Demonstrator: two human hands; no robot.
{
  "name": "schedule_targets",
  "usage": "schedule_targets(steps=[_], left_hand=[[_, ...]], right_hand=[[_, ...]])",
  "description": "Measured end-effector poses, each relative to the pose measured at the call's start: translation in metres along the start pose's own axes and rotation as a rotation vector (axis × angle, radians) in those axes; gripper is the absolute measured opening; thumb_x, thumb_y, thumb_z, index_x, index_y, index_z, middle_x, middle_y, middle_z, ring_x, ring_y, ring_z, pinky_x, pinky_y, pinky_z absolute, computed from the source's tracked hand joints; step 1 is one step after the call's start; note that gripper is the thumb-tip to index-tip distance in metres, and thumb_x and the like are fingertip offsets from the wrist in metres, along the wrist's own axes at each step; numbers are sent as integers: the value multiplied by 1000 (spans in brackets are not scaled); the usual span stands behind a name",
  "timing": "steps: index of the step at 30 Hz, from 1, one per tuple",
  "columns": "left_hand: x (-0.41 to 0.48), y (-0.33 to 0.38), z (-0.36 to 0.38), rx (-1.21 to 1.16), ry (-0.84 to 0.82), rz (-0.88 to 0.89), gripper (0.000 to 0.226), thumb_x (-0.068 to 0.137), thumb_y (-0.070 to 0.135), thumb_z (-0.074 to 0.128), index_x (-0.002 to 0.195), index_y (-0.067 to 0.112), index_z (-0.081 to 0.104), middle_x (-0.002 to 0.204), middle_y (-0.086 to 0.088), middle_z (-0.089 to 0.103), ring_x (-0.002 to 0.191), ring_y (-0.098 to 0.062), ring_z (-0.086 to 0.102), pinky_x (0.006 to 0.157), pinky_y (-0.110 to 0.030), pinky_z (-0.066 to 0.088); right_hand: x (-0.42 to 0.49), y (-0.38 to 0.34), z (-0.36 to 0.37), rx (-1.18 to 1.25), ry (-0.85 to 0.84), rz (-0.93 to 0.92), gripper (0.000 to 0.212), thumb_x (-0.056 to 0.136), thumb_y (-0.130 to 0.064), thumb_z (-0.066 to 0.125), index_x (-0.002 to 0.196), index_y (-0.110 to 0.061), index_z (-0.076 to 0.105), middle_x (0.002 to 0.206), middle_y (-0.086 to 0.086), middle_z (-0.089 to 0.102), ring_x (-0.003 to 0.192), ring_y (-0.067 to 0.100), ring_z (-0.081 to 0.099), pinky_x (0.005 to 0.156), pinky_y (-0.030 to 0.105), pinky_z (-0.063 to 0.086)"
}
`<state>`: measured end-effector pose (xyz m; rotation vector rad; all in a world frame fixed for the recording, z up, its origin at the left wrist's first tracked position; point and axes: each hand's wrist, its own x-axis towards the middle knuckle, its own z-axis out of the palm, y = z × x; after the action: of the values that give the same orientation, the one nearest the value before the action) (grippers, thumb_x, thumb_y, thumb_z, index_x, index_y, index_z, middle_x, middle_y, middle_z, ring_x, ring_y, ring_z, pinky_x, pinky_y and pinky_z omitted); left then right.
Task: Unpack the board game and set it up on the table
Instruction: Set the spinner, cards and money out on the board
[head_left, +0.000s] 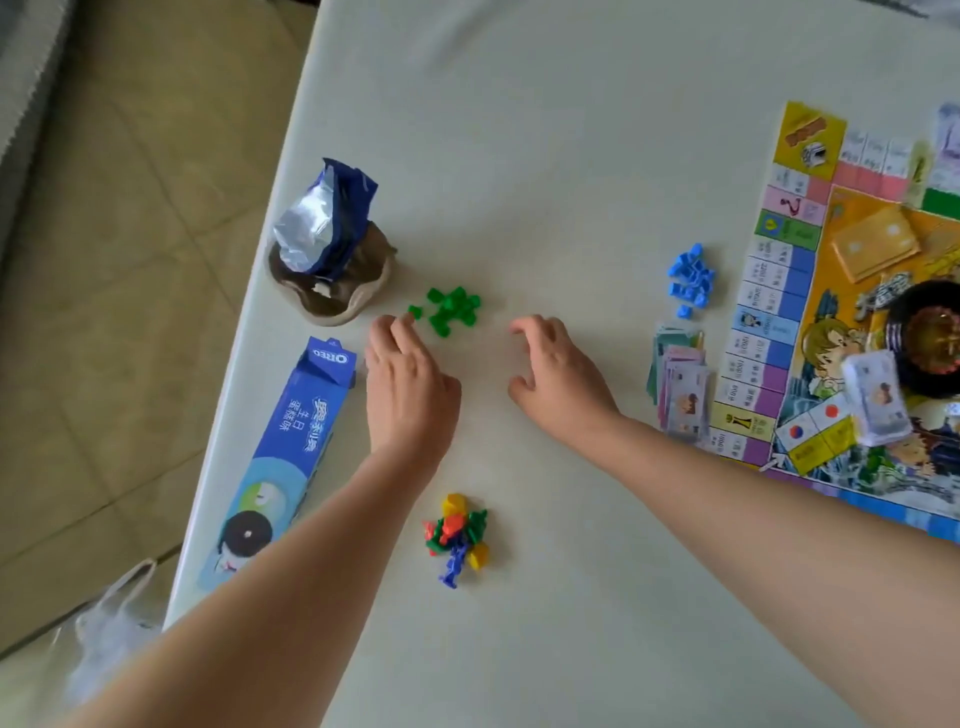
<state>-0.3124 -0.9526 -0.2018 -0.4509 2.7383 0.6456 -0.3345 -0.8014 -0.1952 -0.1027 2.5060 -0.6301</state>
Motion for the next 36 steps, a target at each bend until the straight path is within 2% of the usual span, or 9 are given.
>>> schedule_targets(steps=[4, 7, 10, 13, 18, 25, 28, 32, 36], left_hand=[[26, 3, -1, 8, -22, 3, 77, 81, 10, 58, 146, 2, 19, 141, -16, 24, 131, -30, 27, 102, -27, 30], [41, 3, 2, 36, -24, 47, 74, 85, 16, 62, 147, 6, 22, 139, -16, 29, 125, -30, 34, 97, -31, 35], [46, -1, 7, -3, 0, 90, 63, 82, 14, 64, 140, 18, 38, 128, -13, 36, 112, -30, 45, 78, -32, 42], [44, -5, 7, -46, 23, 147, 50, 81, 7, 64, 128, 16, 51, 122, -14, 40, 102, -31, 51, 73, -35, 47], [50, -3, 4, -74, 21, 193, 28, 80, -1, 64, 107, 5, 59, 110, -16, 48, 81, -31, 53, 67, -33, 40], [51, 3, 5, -215, 4, 65, 25, 76, 4, 68, 100, 6, 61, 105, -7, 48, 75, -18, 44, 66, -19, 29], [47, 6, 4, -377, 21, -105, 19, 79, 12, 67, 97, 13, 61, 99, -1, 49, 78, -14, 47, 66, -18, 29], [40, 12, 5, -847, 41, -434, 6, 76, 20, 60, 81, 19, 56, 77, 2, 55, 67, -14, 51, 63, -27, 40], [39, 19, -2, -1361, 58, -710, 17, 91, 6, 49, 75, 13, 51, 68, -1, 46, 47, -8, 38, 48, -20, 29]], right_hand=[[38, -30, -3, -11, 68, -100, 71, 81, -11, 61, 144, -23, 31, 131, 8, 34, 110, 29, 52, 78, 34, 44], [58, -43, -1, -84, 57, -136, 75, 81, -11, 63, 145, -28, 29, 137, 7, 28, 122, 27, 45, 83, 37, 47], [70, -45, 3, -162, 49, -153, 52, 84, -10, 61, 131, -23, 43, 133, 7, 31, 116, 28, 45, 81, 41, 49], [75, -38, 5, -172, 78, -191, 30, 84, -5, 60, 111, -11, 49, 123, 12, 39, 101, 34, 52, 72, 41, 45], [75, -24, 3, -60, 89, -210, 23, 79, -4, 63, 100, -6, 55, 107, 15, 46, 85, 36, 55, 70, 40, 44], [68, -10, 2, 485, 177, 93, 23, 69, -9, 70, 89, -15, 61, 91, 3, 58, 74, 17, 55, 69, 24, 44], [60, -12, -3, 977, 101, 339, 17, 81, -5, 61, 81, -20, 55, 76, 0, 54, 61, 13, 55, 52, 23, 48], [52, -11, -14, 1537, 3, 578, 23, 88, 3, 36, 77, -12, 50, 68, 5, 46, 51, 14, 48, 40, 18, 37], [48, -4, -15, 1715, -62, 615, 23, 85, -5, 27, 72, -13, 44, 65, 5, 42, 41, 12, 37, 36, 15, 22]])
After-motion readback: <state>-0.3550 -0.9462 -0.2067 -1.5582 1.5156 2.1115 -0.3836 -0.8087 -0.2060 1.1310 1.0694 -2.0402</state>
